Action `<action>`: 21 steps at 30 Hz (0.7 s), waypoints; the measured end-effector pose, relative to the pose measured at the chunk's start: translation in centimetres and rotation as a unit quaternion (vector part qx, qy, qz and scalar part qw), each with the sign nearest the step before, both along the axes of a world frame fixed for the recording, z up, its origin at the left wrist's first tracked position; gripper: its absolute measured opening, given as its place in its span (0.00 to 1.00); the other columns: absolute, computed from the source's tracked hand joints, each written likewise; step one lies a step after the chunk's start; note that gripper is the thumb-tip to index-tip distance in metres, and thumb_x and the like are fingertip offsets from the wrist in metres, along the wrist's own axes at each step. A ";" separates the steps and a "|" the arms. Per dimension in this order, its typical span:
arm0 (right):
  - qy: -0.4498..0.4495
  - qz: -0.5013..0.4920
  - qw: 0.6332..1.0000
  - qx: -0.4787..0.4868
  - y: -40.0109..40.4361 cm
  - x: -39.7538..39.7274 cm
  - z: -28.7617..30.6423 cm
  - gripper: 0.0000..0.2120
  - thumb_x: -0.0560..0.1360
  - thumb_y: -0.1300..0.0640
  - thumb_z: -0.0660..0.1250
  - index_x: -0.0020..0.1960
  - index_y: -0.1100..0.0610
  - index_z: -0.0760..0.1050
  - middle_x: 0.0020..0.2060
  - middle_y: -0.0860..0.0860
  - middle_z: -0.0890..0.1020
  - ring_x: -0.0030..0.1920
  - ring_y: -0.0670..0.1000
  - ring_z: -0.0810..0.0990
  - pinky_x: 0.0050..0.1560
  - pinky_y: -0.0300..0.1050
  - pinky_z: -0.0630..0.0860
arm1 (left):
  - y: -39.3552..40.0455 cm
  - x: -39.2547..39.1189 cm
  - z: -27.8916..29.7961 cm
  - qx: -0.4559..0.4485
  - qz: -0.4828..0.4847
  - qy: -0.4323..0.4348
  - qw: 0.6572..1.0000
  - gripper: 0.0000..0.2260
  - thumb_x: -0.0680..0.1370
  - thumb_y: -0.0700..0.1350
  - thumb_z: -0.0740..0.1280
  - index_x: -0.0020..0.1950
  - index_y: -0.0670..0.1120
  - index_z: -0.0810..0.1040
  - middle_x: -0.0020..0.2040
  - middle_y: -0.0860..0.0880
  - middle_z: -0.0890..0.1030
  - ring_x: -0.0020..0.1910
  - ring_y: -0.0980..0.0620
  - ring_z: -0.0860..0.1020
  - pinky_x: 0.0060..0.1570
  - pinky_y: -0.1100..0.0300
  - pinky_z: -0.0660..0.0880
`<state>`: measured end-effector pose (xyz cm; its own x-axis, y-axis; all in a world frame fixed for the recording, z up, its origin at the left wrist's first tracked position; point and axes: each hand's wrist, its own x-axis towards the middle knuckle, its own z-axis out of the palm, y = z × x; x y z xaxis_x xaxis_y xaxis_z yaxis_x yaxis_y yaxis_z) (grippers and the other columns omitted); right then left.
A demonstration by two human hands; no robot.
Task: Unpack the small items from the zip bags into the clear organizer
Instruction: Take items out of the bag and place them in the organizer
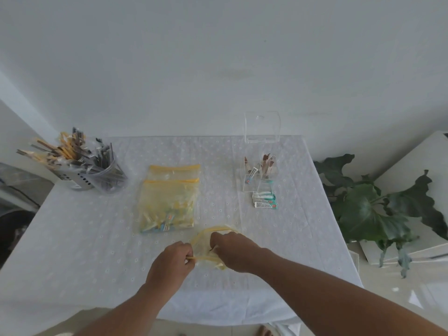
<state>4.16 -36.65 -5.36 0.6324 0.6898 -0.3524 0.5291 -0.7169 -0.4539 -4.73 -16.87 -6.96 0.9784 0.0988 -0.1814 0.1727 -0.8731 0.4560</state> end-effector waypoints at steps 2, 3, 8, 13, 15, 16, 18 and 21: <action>0.027 0.010 0.998 0.057 -1.4 -0.1 1.3 0.05 0.84 0.55 0.59 0.59 0.53 0.69 0.47 0.57 0.82 0.44 0.58 0.80 0.43 0.52 0.76 | 0.3 -0.1 0.2 -0.001 -0.001 -0.002 1.000 0.09 0.73 0.45 0.74 0.37 0.50 0.75 0.35 0.55 0.73 0.35 0.55 0.74 0.33 0.58 0.74; 0.051 -0.001 0.993 0.103 -2.2 -0.3 2.0 0.05 0.85 0.54 0.58 0.59 0.53 0.68 0.46 0.55 0.83 0.43 0.55 0.81 0.43 0.51 0.77 | 0.3 -0.1 0.4 -0.001 -0.005 -0.002 1.000 0.08 0.73 0.45 0.73 0.37 0.49 0.76 0.35 0.55 0.73 0.34 0.54 0.74 0.33 0.59 0.72; 0.065 -0.178 0.925 0.329 -3.7 0.4 4.2 0.04 0.84 0.52 0.62 0.54 0.52 0.69 0.49 0.45 0.86 0.46 0.45 0.84 0.44 0.43 0.80 | 0.4 -0.5 0.3 -0.004 -0.013 0.001 1.000 0.08 0.73 0.44 0.73 0.37 0.48 0.76 0.36 0.55 0.72 0.35 0.54 0.75 0.34 0.57 0.74; -0.025 -0.337 0.873 0.353 -5.0 5.7 5.9 0.06 0.81 0.53 0.67 0.46 0.50 0.73 0.39 0.48 0.78 0.36 0.42 0.73 0.38 0.34 0.71 | 0.9 -0.4 0.6 -0.009 -0.027 -0.010 1.000 0.11 0.73 0.45 0.74 0.36 0.52 0.73 0.35 0.56 0.73 0.34 0.56 0.75 0.33 0.59 0.73; -0.017 -0.362 0.862 0.354 -5.5 7.0 6.6 0.07 0.82 0.53 0.66 0.46 0.54 0.74 0.37 0.50 0.77 0.34 0.42 0.71 0.37 0.35 0.71 | 1.0 -0.3 0.9 -0.008 -0.024 -0.015 1.000 0.10 0.73 0.46 0.75 0.36 0.51 0.75 0.35 0.56 0.74 0.35 0.56 0.76 0.33 0.58 0.74; -0.019 -0.352 0.868 0.351 -5.6 7.2 7.0 0.07 0.82 0.53 0.66 0.47 0.55 0.74 0.37 0.51 0.78 0.33 0.42 0.71 0.37 0.35 0.71 | 1.1 -0.2 1.0 -0.010 -0.023 -0.018 1.000 0.10 0.73 0.46 0.75 0.36 0.51 0.75 0.35 0.56 0.74 0.35 0.56 0.76 0.33 0.57 0.75; -0.014 -0.289 0.894 0.343 -5.4 6.5 7.8 0.07 0.82 0.53 0.66 0.48 0.55 0.75 0.37 0.50 0.81 0.32 0.41 0.74 0.35 0.33 0.71 | 1.1 0.1 1.3 -0.014 -0.023 -0.025 0.999 0.09 0.72 0.46 0.75 0.37 0.51 0.76 0.36 0.56 0.74 0.35 0.57 0.76 0.33 0.57 0.75; -0.008 -0.148 0.953 0.264 -3.9 4.2 7.3 0.06 0.81 0.49 0.66 0.49 0.51 0.74 0.38 0.41 0.83 0.29 0.41 0.77 0.32 0.37 0.72 | 0.7 0.5 1.5 -0.017 -0.028 -0.035 0.999 0.08 0.73 0.46 0.74 0.38 0.50 0.76 0.36 0.56 0.74 0.35 0.56 0.75 0.33 0.59 0.73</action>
